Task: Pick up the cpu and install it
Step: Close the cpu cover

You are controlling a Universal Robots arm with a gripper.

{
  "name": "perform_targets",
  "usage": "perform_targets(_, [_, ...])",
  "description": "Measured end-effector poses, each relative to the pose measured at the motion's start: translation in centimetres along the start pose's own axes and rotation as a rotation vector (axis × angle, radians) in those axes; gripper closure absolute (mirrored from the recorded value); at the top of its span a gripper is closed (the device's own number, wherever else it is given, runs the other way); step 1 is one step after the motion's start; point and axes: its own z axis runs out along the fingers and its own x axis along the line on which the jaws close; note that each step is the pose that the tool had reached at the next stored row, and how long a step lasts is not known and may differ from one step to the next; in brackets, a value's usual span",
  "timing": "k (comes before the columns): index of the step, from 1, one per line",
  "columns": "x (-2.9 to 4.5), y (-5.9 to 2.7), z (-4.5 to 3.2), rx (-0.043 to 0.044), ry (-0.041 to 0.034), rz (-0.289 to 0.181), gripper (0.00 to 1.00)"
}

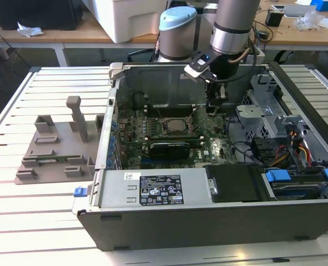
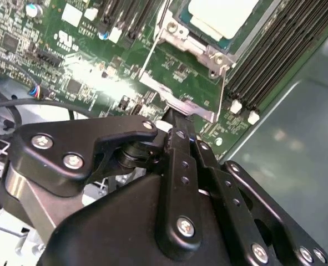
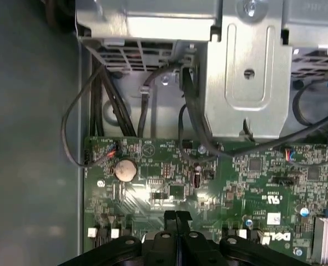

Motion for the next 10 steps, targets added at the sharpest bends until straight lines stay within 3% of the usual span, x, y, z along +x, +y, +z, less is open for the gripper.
perform_targets(10, [0.05,-2.26,0.10,-0.0014,0.0002,0.000,0.89])
